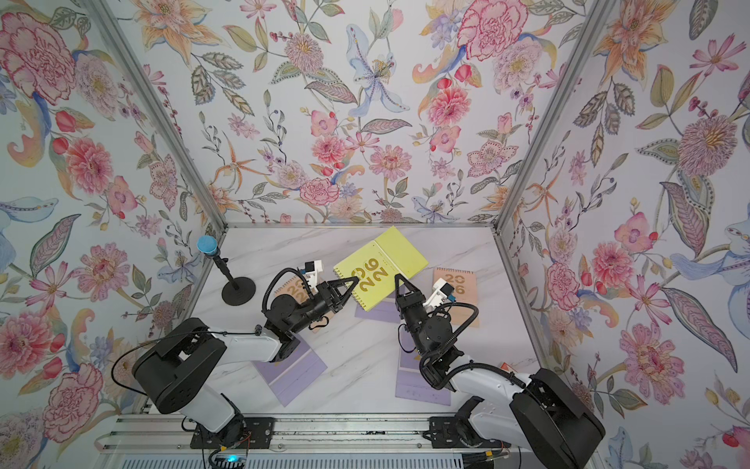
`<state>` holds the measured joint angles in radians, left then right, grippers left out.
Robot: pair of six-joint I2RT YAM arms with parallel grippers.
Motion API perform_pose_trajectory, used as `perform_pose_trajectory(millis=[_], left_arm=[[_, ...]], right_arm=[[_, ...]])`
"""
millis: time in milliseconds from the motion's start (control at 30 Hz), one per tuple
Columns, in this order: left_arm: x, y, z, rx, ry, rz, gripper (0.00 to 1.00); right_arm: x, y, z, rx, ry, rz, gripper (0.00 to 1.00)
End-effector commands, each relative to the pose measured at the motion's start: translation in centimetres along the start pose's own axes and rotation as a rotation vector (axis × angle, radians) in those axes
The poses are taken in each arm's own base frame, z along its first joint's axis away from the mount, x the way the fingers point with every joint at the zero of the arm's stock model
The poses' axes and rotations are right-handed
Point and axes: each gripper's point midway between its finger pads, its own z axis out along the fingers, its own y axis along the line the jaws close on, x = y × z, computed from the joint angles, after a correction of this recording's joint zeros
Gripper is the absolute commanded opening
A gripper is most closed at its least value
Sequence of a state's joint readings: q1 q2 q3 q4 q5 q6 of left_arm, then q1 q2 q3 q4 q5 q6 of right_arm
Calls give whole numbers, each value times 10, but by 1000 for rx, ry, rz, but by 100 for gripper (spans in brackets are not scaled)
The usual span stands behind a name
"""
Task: Stack the calendars
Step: Place the calendar at the center of the board.
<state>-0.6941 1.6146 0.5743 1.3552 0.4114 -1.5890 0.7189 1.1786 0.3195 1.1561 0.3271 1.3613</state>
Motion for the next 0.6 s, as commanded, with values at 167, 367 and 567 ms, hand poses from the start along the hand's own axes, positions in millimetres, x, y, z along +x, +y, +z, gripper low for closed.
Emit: perform_pose_trajectory(millis=[167, 367, 567], left_arm=[[-3, -22, 7, 77, 11, 60, 2], [-28, -22, 4, -65, 49, 219, 0], [-54, 4, 3, -470, 228, 574, 0]], right_arm=[[-5, 16, -8, -53, -16, 1, 57], [-26, -16, -37, 121, 3, -157, 88], [-73, -11, -72, 263, 3, -516, 93]])
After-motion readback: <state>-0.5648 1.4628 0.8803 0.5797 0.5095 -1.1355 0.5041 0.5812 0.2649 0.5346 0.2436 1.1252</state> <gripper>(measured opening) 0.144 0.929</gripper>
